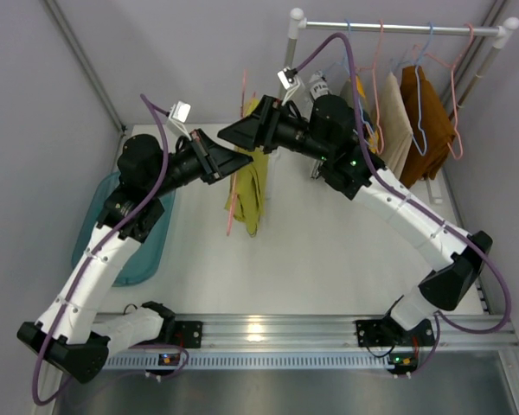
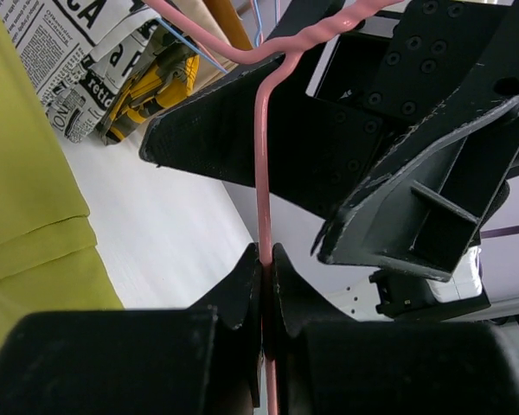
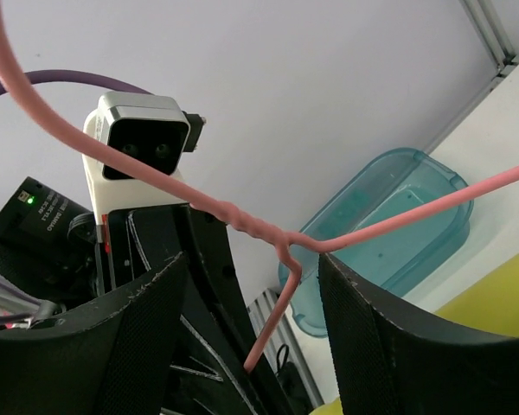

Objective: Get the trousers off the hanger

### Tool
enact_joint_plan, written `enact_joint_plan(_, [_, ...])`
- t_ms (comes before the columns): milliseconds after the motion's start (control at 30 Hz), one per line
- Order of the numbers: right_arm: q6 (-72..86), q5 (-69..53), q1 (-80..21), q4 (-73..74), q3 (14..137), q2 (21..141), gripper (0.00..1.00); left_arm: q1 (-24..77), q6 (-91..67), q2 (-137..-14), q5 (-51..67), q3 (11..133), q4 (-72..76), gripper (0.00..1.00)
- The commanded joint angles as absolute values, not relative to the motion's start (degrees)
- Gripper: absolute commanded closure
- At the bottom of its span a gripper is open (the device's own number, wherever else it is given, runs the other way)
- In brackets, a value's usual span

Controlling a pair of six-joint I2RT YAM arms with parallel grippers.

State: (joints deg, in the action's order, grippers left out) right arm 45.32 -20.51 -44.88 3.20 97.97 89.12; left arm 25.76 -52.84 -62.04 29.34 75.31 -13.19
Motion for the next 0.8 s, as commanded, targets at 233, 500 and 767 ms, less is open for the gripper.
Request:
enact_joint_plan(233, [47.9, -21.1, -46.4, -2.2, 103.5, 90.5, 0.82, 26.1, -48.7, -59.9, 29.3, 76.6, 0.8, 0.96])
enact_joint_plan(500, [46.9, -22.1, -44.5, -1.6, 107.0, 89.4, 1.0, 25.9, -33.4, -55.6, 20.1, 76.7, -10.9, 0.06])
enact_joint_plan(767, [45.1, -24.2, -42.9, -0.4, 107.1, 85.2, 1.0, 25.8, -12.8, -40.4, -1.0, 65.3, -15.4, 0.01])
